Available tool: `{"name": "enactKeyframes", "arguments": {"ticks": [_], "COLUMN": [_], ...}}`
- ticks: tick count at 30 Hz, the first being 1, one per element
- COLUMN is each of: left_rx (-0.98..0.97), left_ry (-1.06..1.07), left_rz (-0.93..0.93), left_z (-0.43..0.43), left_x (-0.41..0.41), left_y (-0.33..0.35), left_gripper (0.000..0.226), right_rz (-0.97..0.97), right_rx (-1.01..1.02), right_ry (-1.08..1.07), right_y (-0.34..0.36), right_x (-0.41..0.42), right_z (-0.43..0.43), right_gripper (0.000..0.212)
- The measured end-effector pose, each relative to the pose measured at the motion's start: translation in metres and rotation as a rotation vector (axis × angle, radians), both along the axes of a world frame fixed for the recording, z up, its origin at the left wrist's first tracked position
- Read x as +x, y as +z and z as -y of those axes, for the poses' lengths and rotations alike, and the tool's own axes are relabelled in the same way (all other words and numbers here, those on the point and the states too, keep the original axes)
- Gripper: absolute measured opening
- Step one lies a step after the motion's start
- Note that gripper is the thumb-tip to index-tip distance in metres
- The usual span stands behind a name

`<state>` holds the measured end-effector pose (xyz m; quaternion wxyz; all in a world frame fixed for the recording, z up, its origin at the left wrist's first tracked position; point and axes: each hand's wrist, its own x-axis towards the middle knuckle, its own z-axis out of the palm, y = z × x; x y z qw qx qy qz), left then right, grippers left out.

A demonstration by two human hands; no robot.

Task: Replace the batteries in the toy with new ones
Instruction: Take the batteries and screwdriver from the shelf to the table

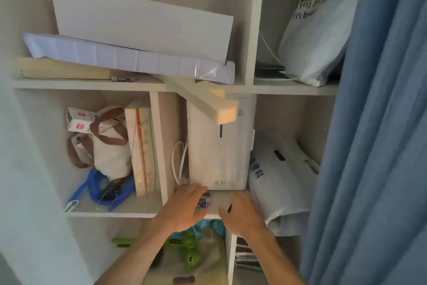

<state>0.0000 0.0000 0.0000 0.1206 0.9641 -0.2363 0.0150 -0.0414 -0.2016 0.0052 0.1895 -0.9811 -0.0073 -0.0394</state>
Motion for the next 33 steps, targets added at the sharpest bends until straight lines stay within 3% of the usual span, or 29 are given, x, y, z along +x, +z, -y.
{"name": "enactKeyframes", "arguments": {"ticks": [10,14,19,25,29,33], "left_rx": [0.271,0.275,0.209,0.245,0.054,-0.123], "left_ry": [-0.101,-0.08,-0.099,-0.049,0.045,0.227], "left_rz": [0.235,0.206,0.136,0.156,0.049,-0.019], "left_z": [0.008,0.011,0.013,0.019,0.005,-0.037], "left_x": [0.036,0.034,0.037,0.011,-0.034,-0.09], "left_y": [-0.021,-0.022,-0.028,-0.014,-0.001,0.012], "left_gripper": [0.047,0.044,0.029,0.019,0.016,0.018], "right_rz": [0.064,0.022,-0.013,0.008,0.012,0.025], "right_rx": [-0.108,-0.064,0.008,0.211,0.293,0.331], "right_ry": [-0.153,-0.183,-0.184,-0.138,0.008,0.198], "right_y": [-0.013,-0.014,-0.014,-0.005,0.006,0.017], "right_x": [0.037,0.04,0.03,-0.001,-0.028,-0.05], "right_z": [-0.003,-0.004,-0.002,0.005,0.004,-0.022], "right_gripper": [0.011,0.01,0.046,0.023,0.006,0.007]}}
